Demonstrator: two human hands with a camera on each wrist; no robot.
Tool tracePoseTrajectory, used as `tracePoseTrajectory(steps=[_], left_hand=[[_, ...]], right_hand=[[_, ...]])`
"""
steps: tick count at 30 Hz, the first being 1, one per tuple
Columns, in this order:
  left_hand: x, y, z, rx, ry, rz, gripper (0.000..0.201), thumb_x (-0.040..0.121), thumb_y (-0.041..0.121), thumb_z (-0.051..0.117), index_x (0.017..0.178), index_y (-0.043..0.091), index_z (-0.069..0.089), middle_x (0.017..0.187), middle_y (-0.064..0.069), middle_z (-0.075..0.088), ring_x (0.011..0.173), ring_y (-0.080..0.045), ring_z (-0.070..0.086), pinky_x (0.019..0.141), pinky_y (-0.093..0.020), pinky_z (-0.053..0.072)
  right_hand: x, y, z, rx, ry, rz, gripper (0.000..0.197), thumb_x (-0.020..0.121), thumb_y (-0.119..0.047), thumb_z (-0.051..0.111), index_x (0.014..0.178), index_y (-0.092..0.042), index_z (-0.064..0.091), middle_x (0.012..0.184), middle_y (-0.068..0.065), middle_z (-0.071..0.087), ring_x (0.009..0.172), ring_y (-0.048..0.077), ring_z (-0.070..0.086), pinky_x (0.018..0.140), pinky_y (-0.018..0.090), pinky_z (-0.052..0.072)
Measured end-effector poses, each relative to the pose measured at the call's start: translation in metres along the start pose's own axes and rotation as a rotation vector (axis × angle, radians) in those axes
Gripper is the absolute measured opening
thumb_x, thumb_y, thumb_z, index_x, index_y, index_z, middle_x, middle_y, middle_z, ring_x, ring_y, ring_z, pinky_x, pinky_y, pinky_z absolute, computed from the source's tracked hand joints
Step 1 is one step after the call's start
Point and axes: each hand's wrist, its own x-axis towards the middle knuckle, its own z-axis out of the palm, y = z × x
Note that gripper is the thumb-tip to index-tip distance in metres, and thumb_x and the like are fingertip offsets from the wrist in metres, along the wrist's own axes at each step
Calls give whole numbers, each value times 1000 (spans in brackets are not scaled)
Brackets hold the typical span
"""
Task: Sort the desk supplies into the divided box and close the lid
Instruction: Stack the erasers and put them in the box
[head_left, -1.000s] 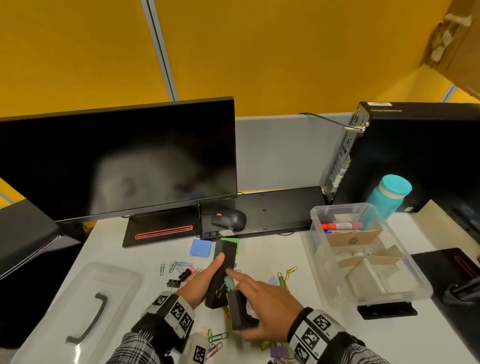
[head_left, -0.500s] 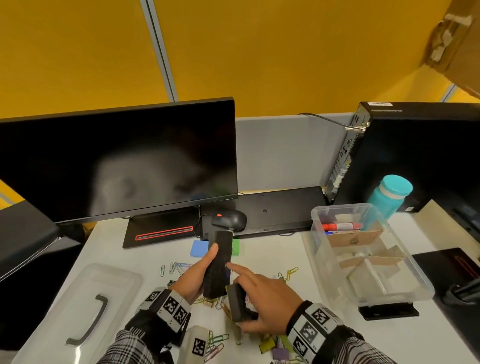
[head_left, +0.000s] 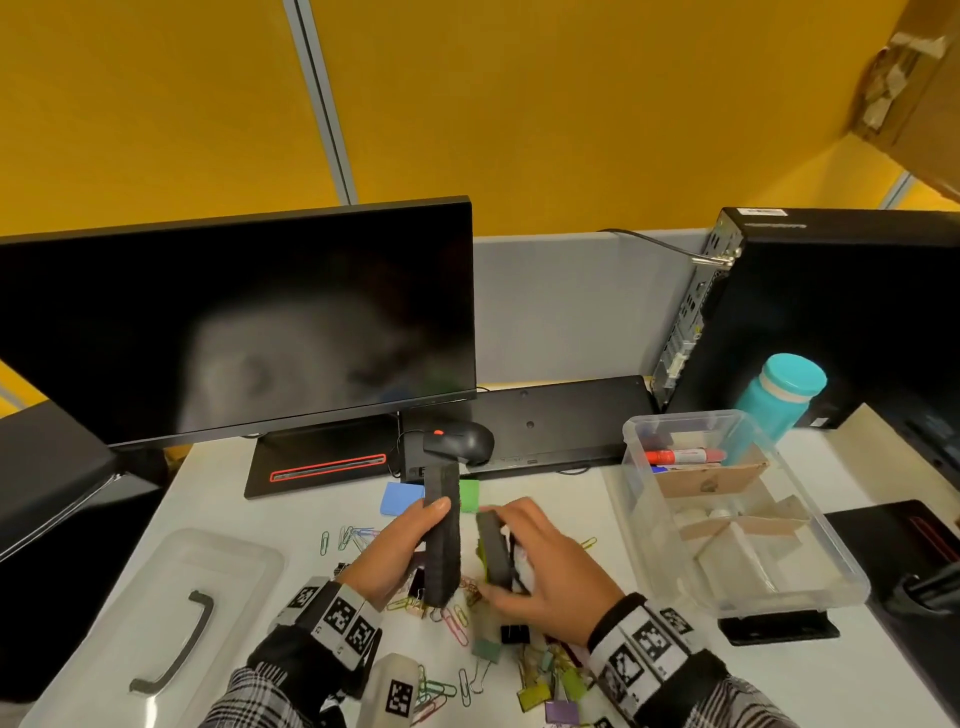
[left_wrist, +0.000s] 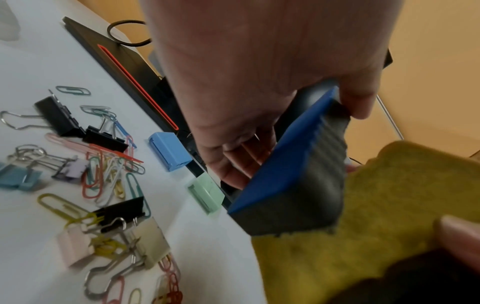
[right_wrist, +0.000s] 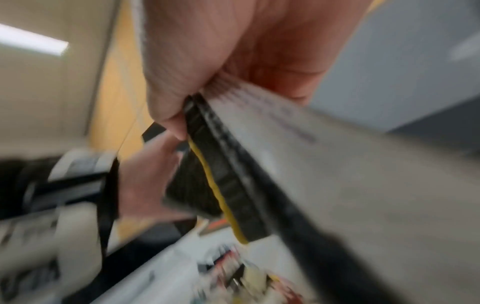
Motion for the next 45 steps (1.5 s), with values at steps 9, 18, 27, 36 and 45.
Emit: tracePoseTrajectory(steps=[9, 18, 27, 36, 45], left_hand=[[-6, -1, -3, 243, -165, 135, 58, 74, 42, 71, 126, 31, 49, 124, 2, 63, 115, -15, 60, 100, -36, 46], [-4, -2, 8, 358, -190, 161, 58, 83, 21, 71, 127, 42, 40, 121, 9, 62, 113, -2, 57, 88, -17, 49], [-2, -14, -4, -64, -22, 37, 41, 64, 8, 60, 105, 5, 61, 94, -13, 70, 88, -22, 68, 72, -31, 54], [-2, -15, -15, -55, 44, -20, 36, 70, 6, 63, 106, 7, 60, 99, -11, 70, 95, -24, 64, 75, -29, 52], [-12, -17, -20, 85, -57, -34, 68, 49, 28, 74, 114, 17, 57, 112, -10, 69, 110, -25, 62, 102, -43, 46]], right_hand=[[16, 11, -11, 330, 91, 214, 52, 73, -50, 72, 119, -36, 50, 115, -13, 57, 109, 0, 51, 94, 22, 43], [27, 3, 5, 386, 106, 220, 60, 76, -46, 71, 129, -31, 47, 113, -8, 55, 106, 3, 51, 87, 13, 38], [-4, -1, 21, -284, -197, 11, 82, 85, -63, 47, 149, -36, 3, 156, -21, 3, 120, 13, 48, 96, 35, 47], [-15, 2, 24, -278, -155, 50, 53, 90, -39, 46, 140, -34, 31, 150, -24, 16, 72, -1, 47, 78, 22, 47], [11, -2, 15, 409, 190, 322, 32, 85, -51, 52, 111, -37, 38, 109, -4, 64, 95, 10, 64, 89, 36, 53]])
